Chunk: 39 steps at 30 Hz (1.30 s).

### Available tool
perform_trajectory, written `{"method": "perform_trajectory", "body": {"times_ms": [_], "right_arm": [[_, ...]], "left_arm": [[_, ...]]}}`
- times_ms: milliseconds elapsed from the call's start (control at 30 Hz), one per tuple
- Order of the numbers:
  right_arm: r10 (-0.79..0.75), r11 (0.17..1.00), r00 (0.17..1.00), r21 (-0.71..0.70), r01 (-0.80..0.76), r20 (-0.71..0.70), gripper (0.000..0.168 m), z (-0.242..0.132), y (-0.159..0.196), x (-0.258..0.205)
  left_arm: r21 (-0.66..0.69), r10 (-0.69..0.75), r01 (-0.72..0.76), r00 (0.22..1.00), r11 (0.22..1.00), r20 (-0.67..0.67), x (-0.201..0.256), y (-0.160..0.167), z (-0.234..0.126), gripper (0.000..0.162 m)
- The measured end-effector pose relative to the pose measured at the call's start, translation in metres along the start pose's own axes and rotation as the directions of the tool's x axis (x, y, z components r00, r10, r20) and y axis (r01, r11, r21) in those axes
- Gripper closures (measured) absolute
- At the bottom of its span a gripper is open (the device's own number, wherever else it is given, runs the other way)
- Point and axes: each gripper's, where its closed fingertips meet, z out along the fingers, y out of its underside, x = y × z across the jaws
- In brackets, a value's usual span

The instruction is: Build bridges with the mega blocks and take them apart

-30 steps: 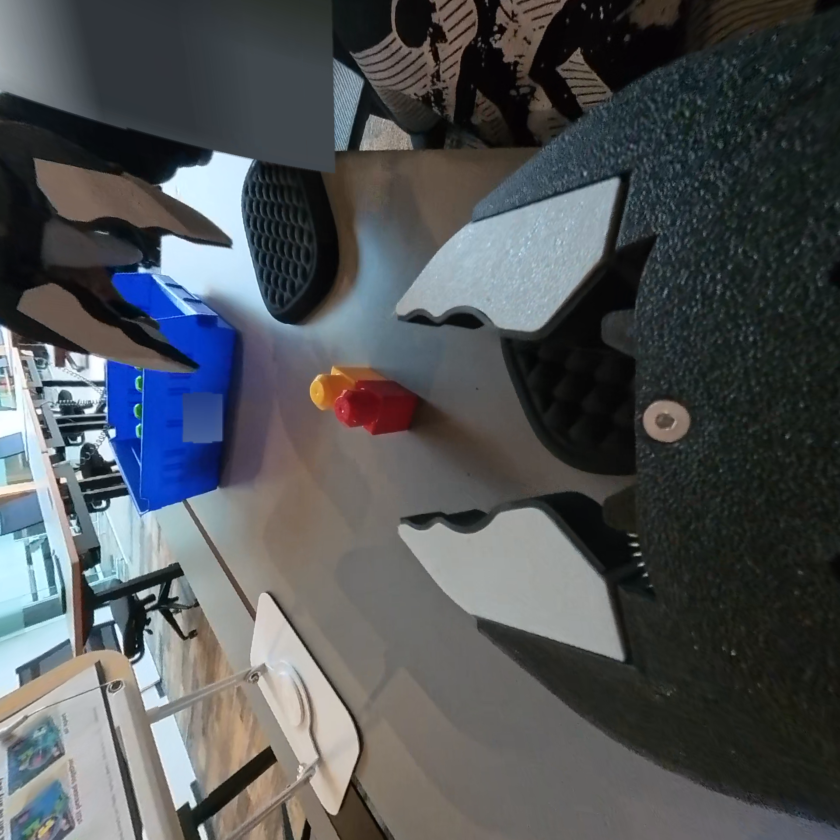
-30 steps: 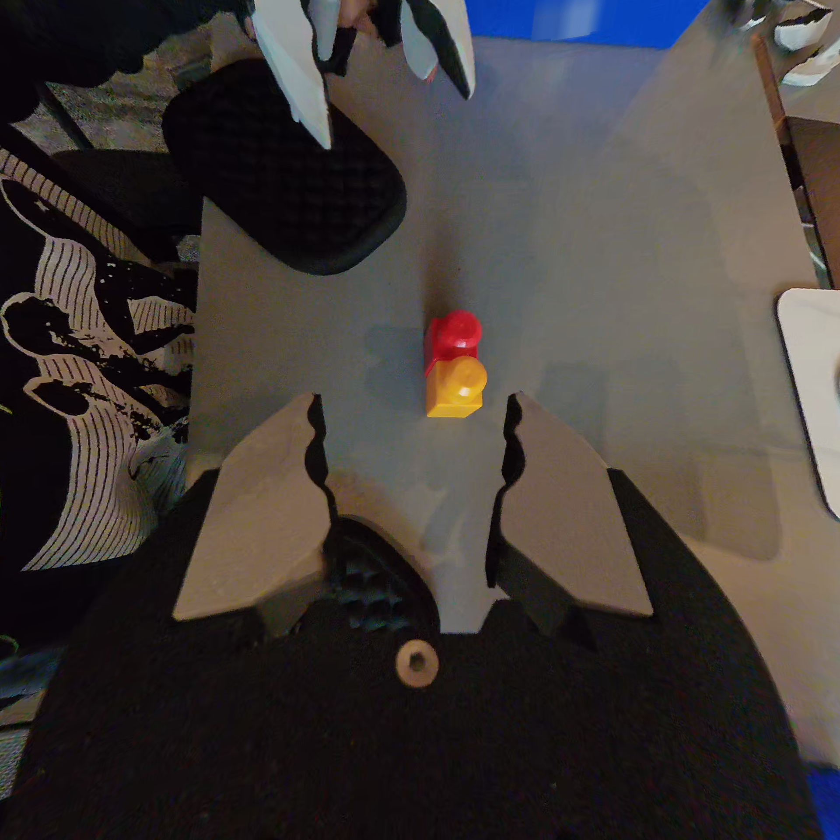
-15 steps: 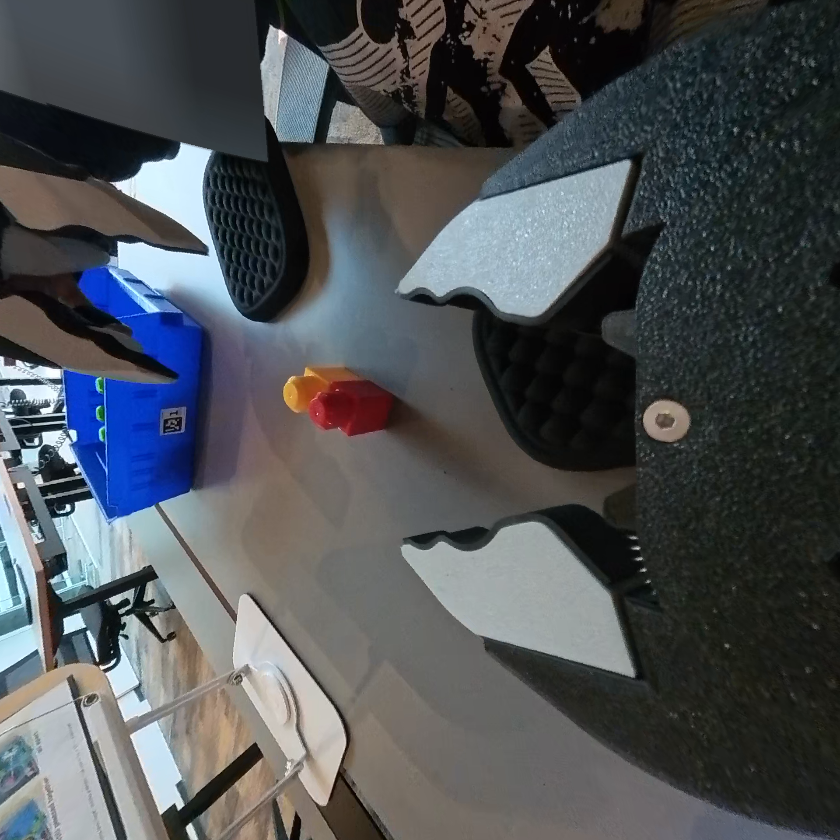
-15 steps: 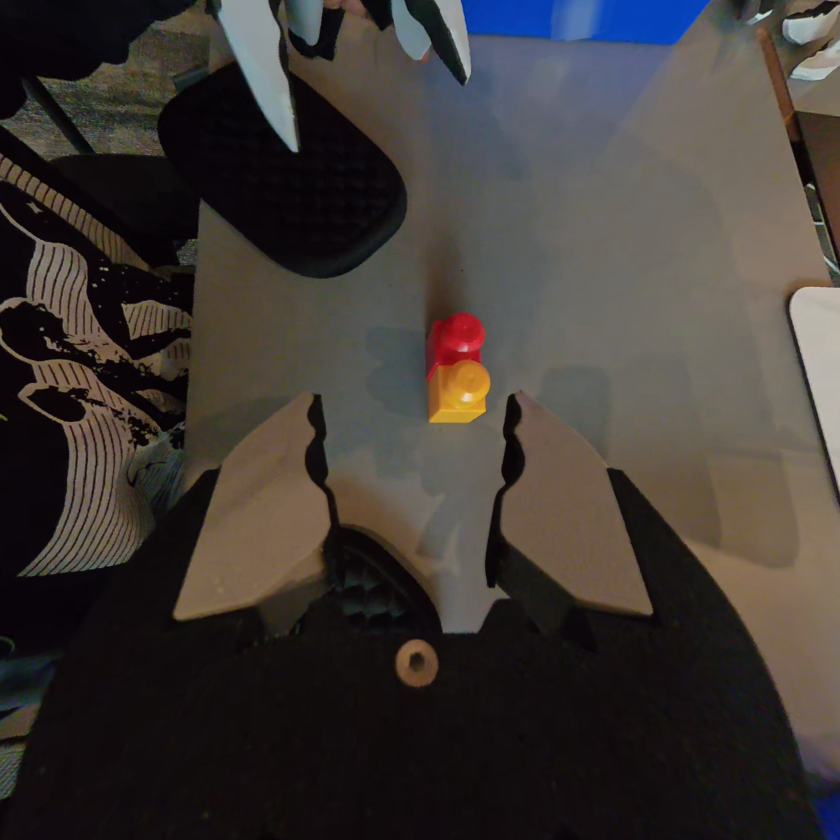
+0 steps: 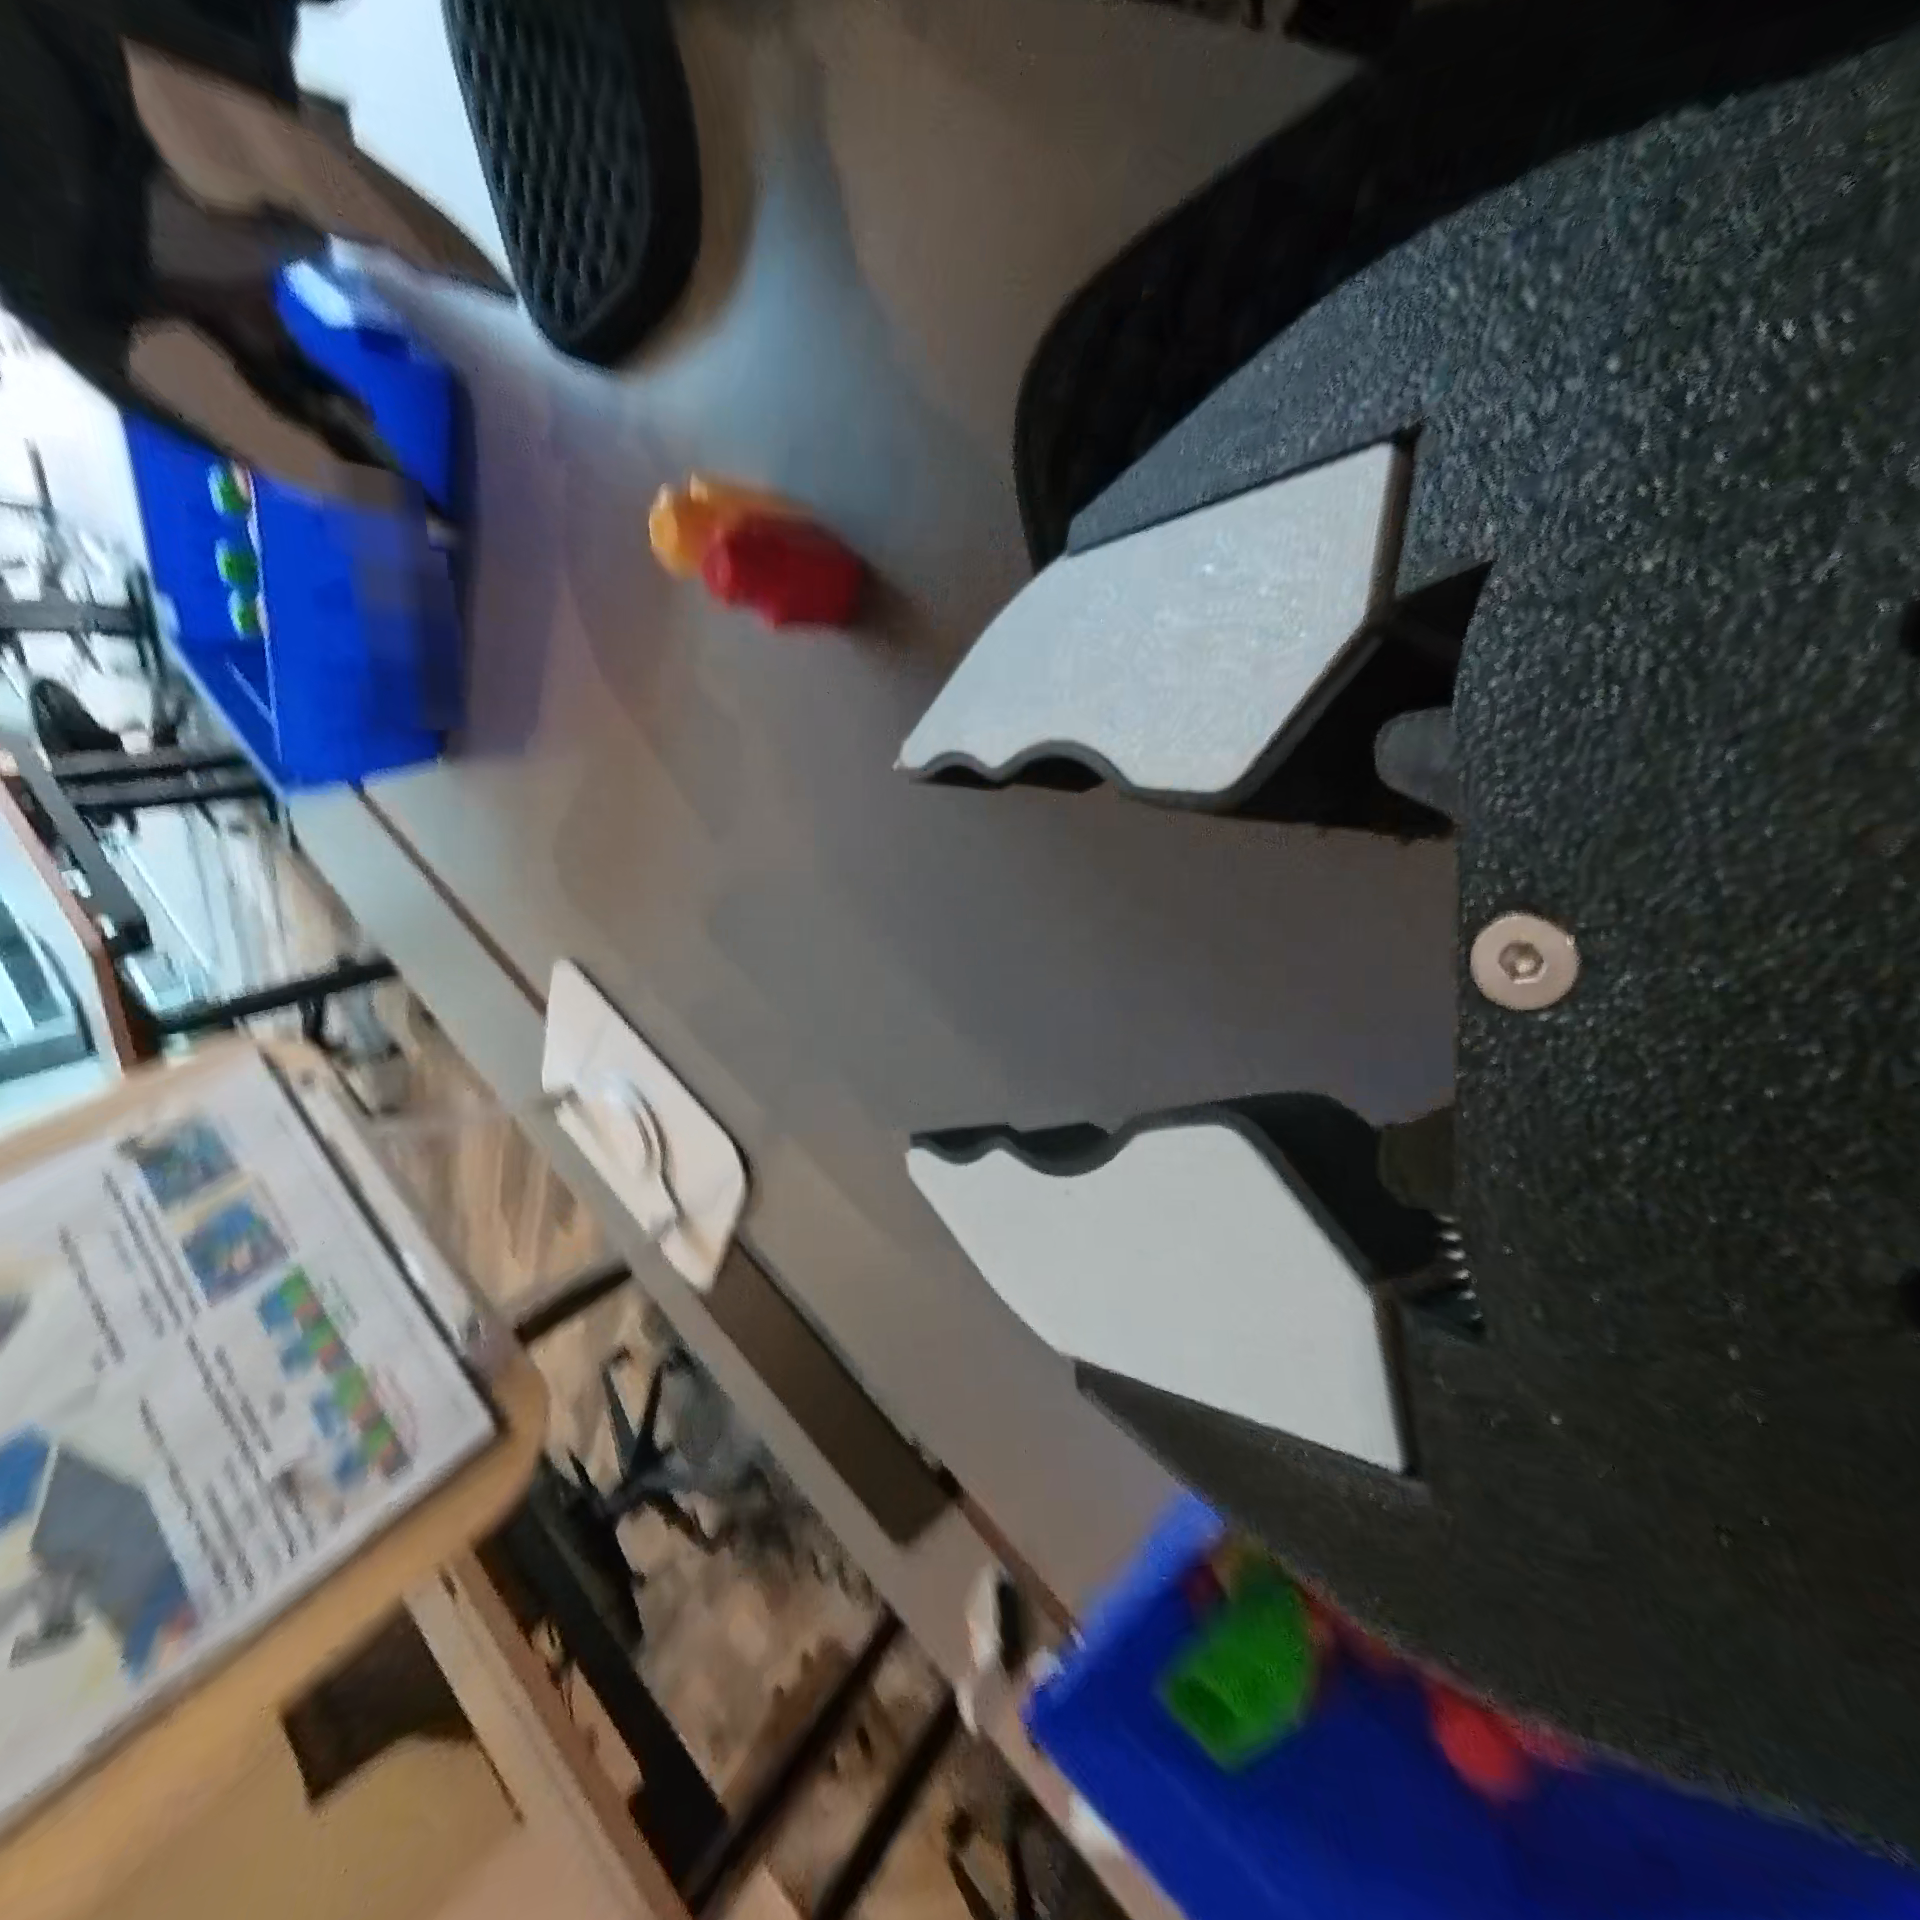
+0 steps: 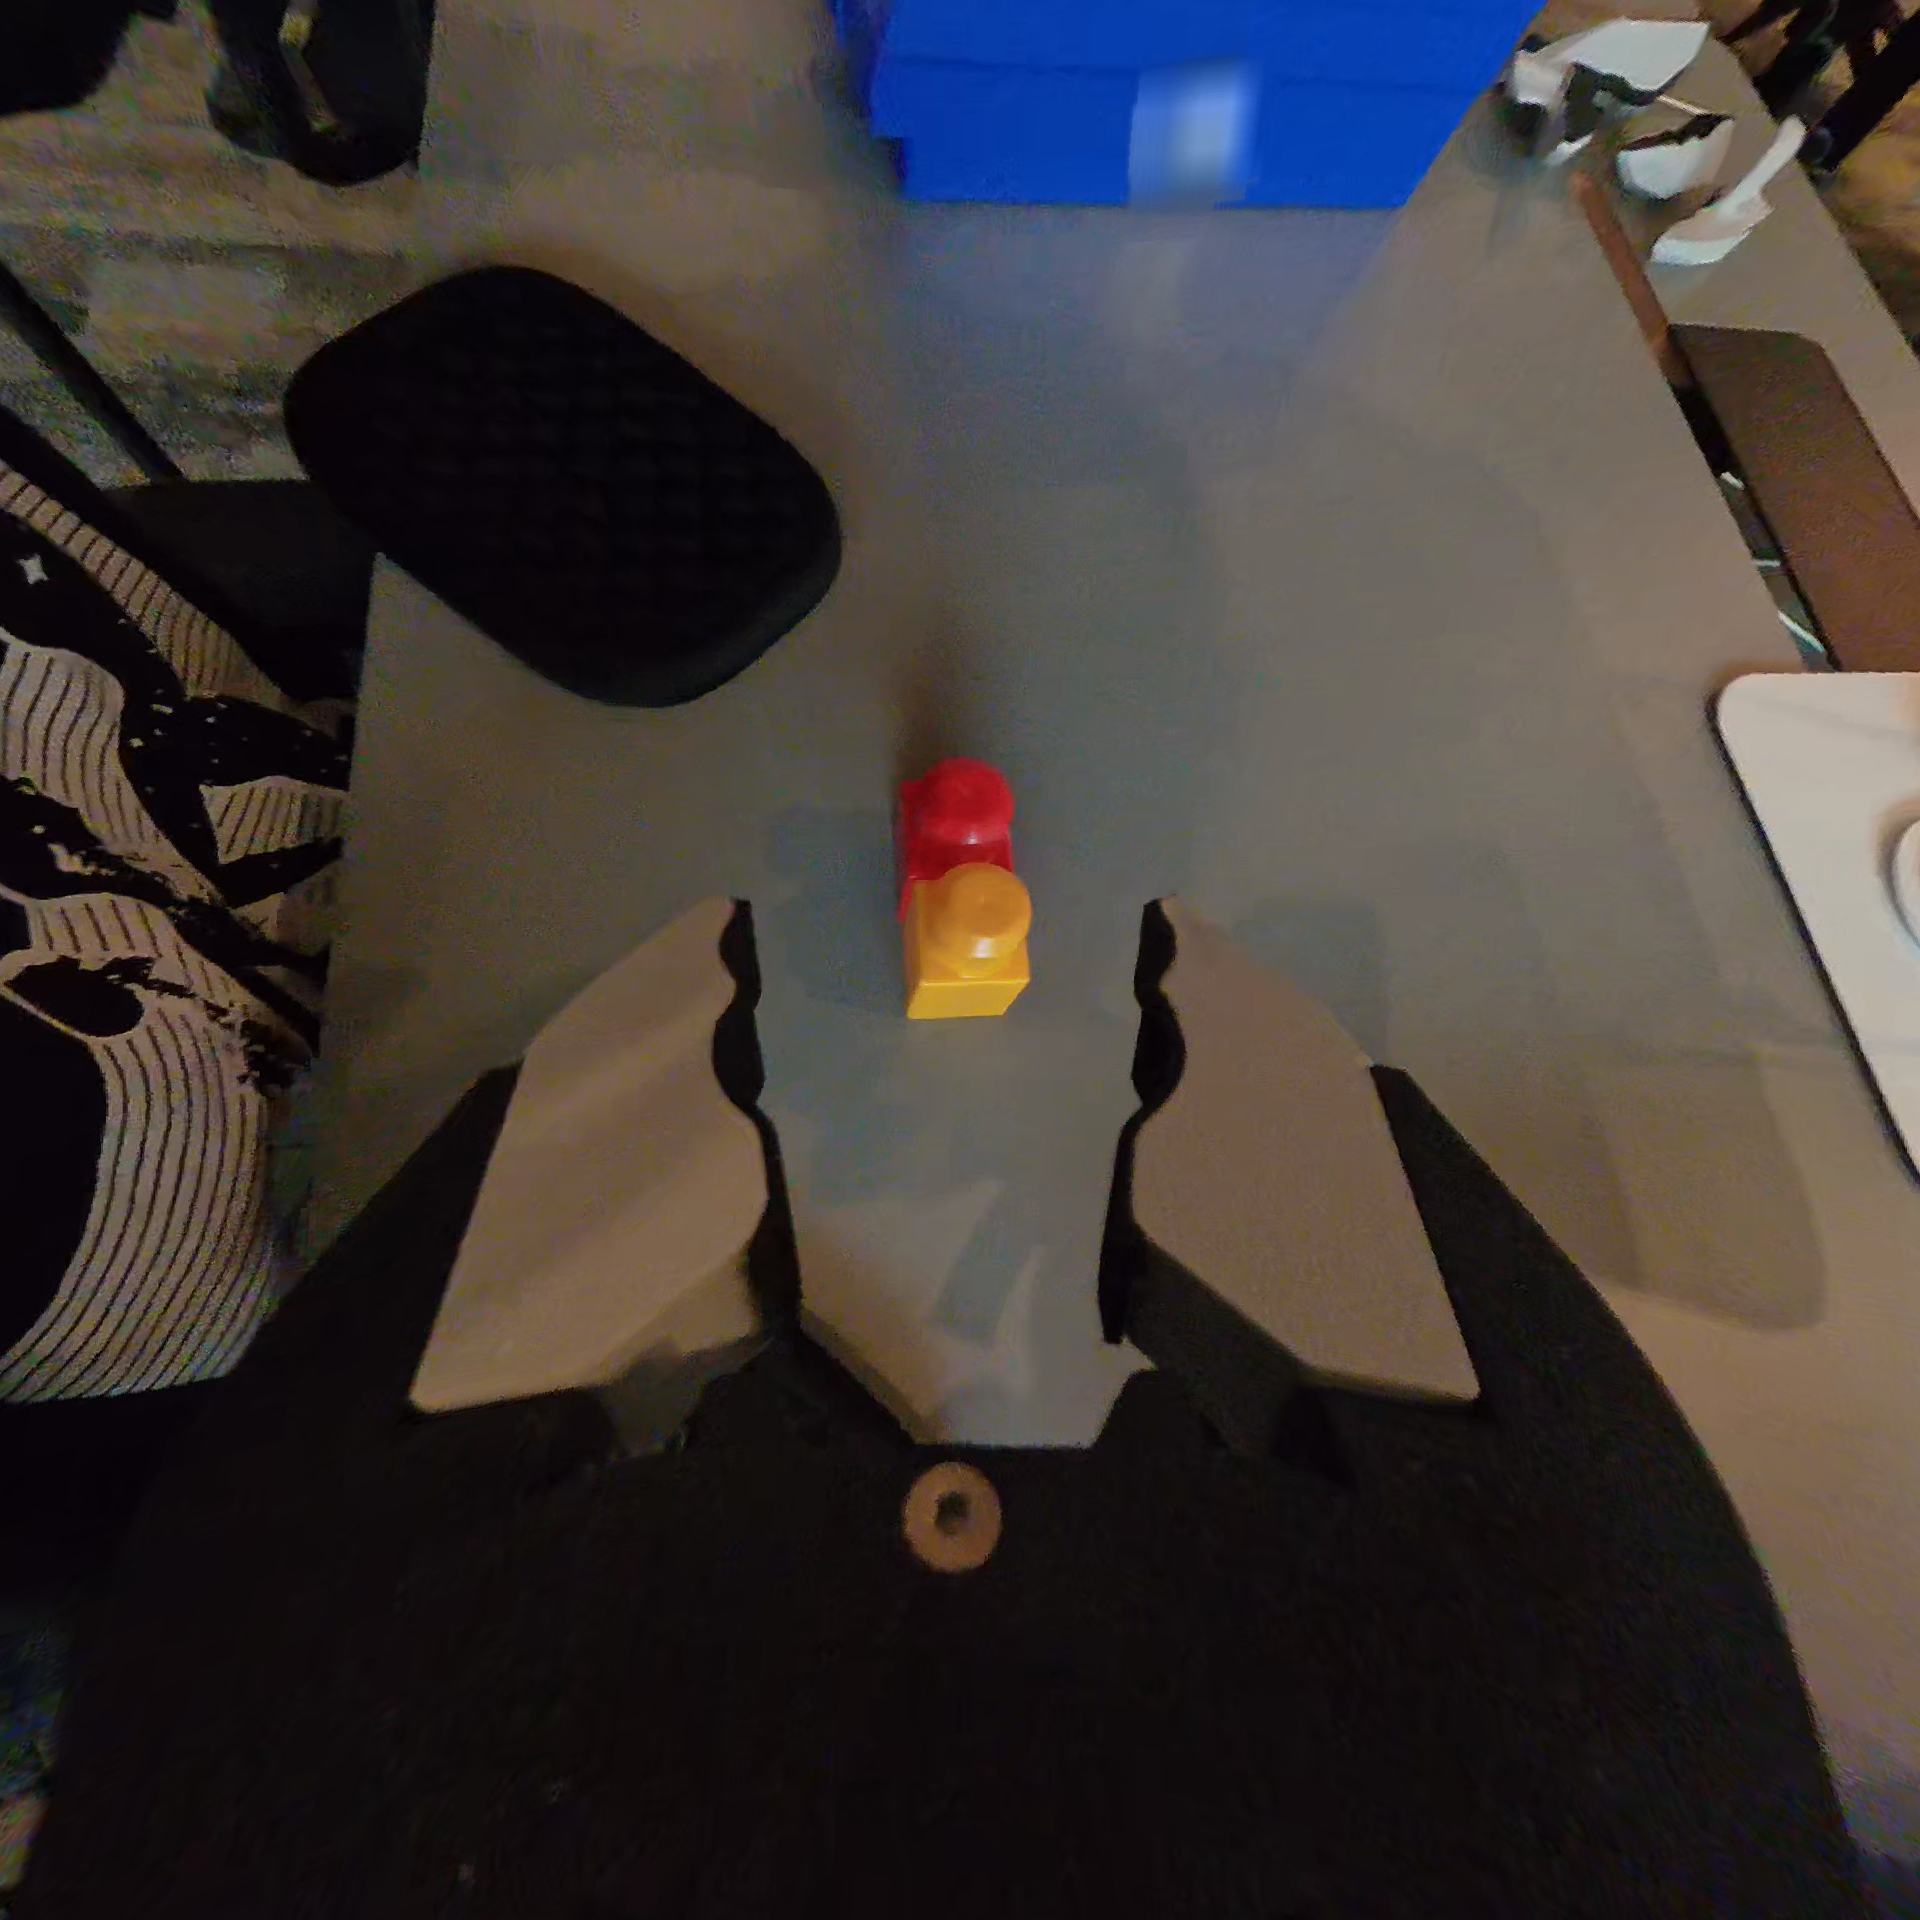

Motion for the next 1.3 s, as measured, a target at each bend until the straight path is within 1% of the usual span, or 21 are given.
{"method": "perform_trajectory", "body": {"times_ms": [100, 167, 233, 333, 400, 433, 467, 533, 600, 667, 733, 800, 833, 900, 967, 1000, 1033, 1100, 1167, 1233, 1300], "right_arm": [[0.025, 0.999, 1.0, 0.021, -0.025, -0.005, 0.099, 0.001, 0.003, 0.008], [0.041, 0.999, 0.999, 0.028, -0.04, -0.014, 0.1, 0.002, 0.006, 0.012], [0.052, 0.998, 0.998, 0.028, -0.052, -0.018, 0.1, 0.001, 0.009, 0.014], [0.057, 0.998, 0.998, 0.031, -0.056, -0.029, 0.1, 0.0, 0.013, 0.018], [0.065, 0.997, 0.997, 0.031, -0.064, -0.03, 0.101, 0.0, 0.014, 0.02], [0.068, 0.997, 0.997, 0.032, -0.067, -0.034, 0.101, 0.0, 0.015, 0.022], [0.071, 0.997, 0.997, 0.031, -0.07, -0.035, 0.101, 0.0, 0.015, 0.023], [0.071, 0.997, 0.997, 0.02, -0.07, -0.038, 0.101, 0.001, 0.017, 0.024], [0.07, 0.997, 0.997, 0.018, -0.069, -0.043, 0.101, 0.001, 0.018, 0.025], [0.068, 0.998, 0.997, 0.018, -0.067, -0.043, 0.101, 0.001, 0.019, 0.025], [0.069, 0.997, 0.997, 0.018, -0.069, -0.046, 0.101, 0.001, 0.02, 0.025], [0.077, 0.997, 0.996, 0.015, -0.077, -0.054, 0.101, 0.0, 0.022, 0.028], [0.08, 0.997, 0.995, 0.012, -0.08, -0.061, 0.101, 0.0, 0.023, 0.03], [0.081, 0.997, 0.995, 0.013, -0.081, -0.064, 0.101, 0.0, 0.023, 0.031], [0.083, 0.996, 0.995, 0.018, -0.082, -0.059, 0.101, 0.0, 0.023, 0.031], [0.081, 0.997, 0.995, 0.015, -0.08, -0.056, 0.101, 0.0, 0.023, 0.03], [0.077, 0.997, 0.995, 0.01, -0.077, -0.056, 0.101, 0.0, 0.024, 0.03], [0.073, 0.997, 0.996, 0.003, -0.073, -0.055, 0.101, 0.001, 0.024, 0.03], [0.073, 0.997, 0.996, -0.002, -0.073, -0.051, 0.101, 0.003, 0.024, 0.029], [0.065, 0.998, 0.997, -0.007, -0.066, -0.047, 0.101, 0.003, 0.023, 0.028], [0.056, 0.998, 0.997, -0.004, -0.056, -0.045, 0.102, 0.003, 0.02, 0.026]], "left_arm": [[-0.094, 0.016, -0.004, 0.992, 0.996, 0.125, -0.054, 0.015, -0.021, 0.11], [-0.211, 0.041, 0.008, 0.973, 0.978, 0.227, -0.097, 0.038, -0.033, 0.115], [-0.332, 0.019, 0.095, 0.946, 0.938, 0.323, -0.14, 0.067, -0.045, 0.117], [-0.422, -0.047, 0.245, 0.903, 0.873, 0.427, -0.186, 0.105, -0.054, 0.128], [-0.482, -0.051, 0.317, 0.872, 0.817, 0.486, -0.21, 0.132, -0.058, 0.136], [-0.502, -0.063, 0.363, 0.853, 0.785, 0.518, -0.22, 0.144, -0.059, 0.137], [-0.508, -0.104, 0.423, 0.835, 0.751, 0.541, -0.227, 0.156, -0.058, 0.134], [-0.512, -0.228, 0.533, 0.808, 0.674, 0.543, -0.229, 0.175, -0.046, 0.122], [-0.525, -0.254, 0.601, 0.769, 0.603, 0.587, -0.239, 0.194, -0.043, 0.12], [-0.536, -0.261, 0.63, 0.75, 0.562, 0.607, -0.246, 0.208, -0.038, 0.12], [-0.522, -0.323, 0.653, 0.741, 0.549, 0.589, -0.245, 0.213, -0.027, 0.12], [-0.511, -0.363, 0.672, 0.73, 0.536, 0.579, -0.244, 0.217, -0.019, 0.116], [-0.516, -0.362, 0.674, 0.729, 0.529, 0.582, -0.246, 0.219, -0.018, 0.116], [-0.53, -0.332, 0.669, 0.731, 0.521, 0.597, -0.25, 0.229, -0.018, 0.12], [-0.567, -0.319, 0.662, 0.742, 0.49, 0.59, -0.246, 0.243, -0.016, 0.123], [-0.588, -0.317, 0.657, 0.749, 0.472, 0.582, -0.242, 0.251, -0.015, 0.122], [-0.571, -0.329, 0.656, 0.748, 0.493, 0.576, -0.242, 0.251, -0.011, 0.125], [-0.556, -0.357, 0.661, 0.746, 0.504, 0.562, -0.241, 0.25, -0.009, 0.126], [-0.537, -0.345, 0.664, 0.739, 0.52, 0.579, -0.245, 0.247, -0.014, 0.126], [-0.504, -0.335, 0.648, 0.744, 0.571, 0.578, -0.248, 0.231, -0.02, 0.126], [-0.473, -0.311, 0.616, 0.758, 0.63, 0.573, -0.251, 0.206, -0.027, 0.126]]}}
